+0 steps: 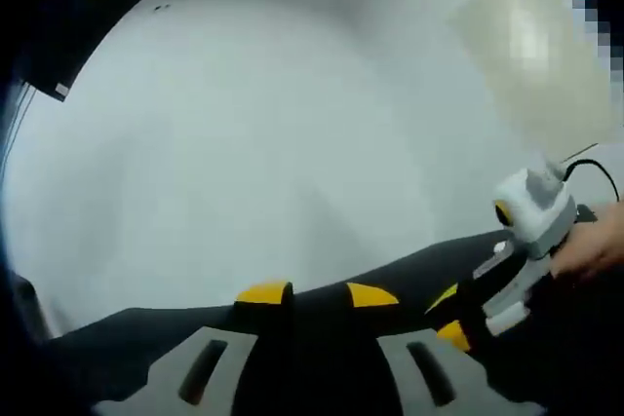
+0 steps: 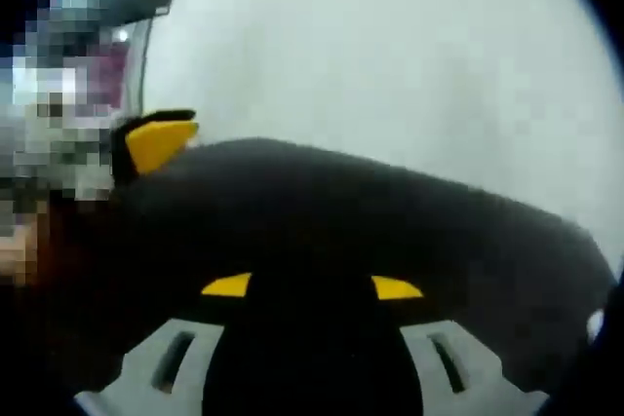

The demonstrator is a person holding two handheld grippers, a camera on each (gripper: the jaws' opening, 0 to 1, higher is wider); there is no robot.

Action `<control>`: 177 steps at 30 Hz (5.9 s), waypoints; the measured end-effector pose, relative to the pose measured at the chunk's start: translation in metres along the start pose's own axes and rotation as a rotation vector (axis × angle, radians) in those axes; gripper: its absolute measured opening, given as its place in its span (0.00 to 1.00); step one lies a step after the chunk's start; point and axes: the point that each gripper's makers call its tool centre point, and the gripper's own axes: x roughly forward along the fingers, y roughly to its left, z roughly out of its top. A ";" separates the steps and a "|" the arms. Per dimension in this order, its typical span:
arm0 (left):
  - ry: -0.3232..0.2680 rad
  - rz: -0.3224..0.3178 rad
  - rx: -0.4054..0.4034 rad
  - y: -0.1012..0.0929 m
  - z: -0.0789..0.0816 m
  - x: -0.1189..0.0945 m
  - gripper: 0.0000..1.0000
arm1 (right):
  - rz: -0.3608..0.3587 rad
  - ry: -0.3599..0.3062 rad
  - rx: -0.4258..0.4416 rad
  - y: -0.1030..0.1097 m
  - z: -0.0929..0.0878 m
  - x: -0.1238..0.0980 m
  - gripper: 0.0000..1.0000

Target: Pick up three earphones and place each one into its charging case using tactile feedback, ensure that each earphone is properly inserted and securely positioned inside the case.

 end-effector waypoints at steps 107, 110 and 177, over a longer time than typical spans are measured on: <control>0.448 -1.125 -0.329 -0.215 -0.026 -0.080 0.14 | 0.813 -0.187 -0.363 0.051 -0.064 -0.167 0.18; 0.506 -1.148 -0.434 -0.216 -0.022 -0.083 0.13 | 0.790 -0.223 -0.452 0.053 -0.066 -0.170 0.18; 0.438 -1.120 -0.114 -0.223 -0.050 -0.091 0.14 | 0.249 0.032 -0.042 -0.033 -0.042 -0.060 0.20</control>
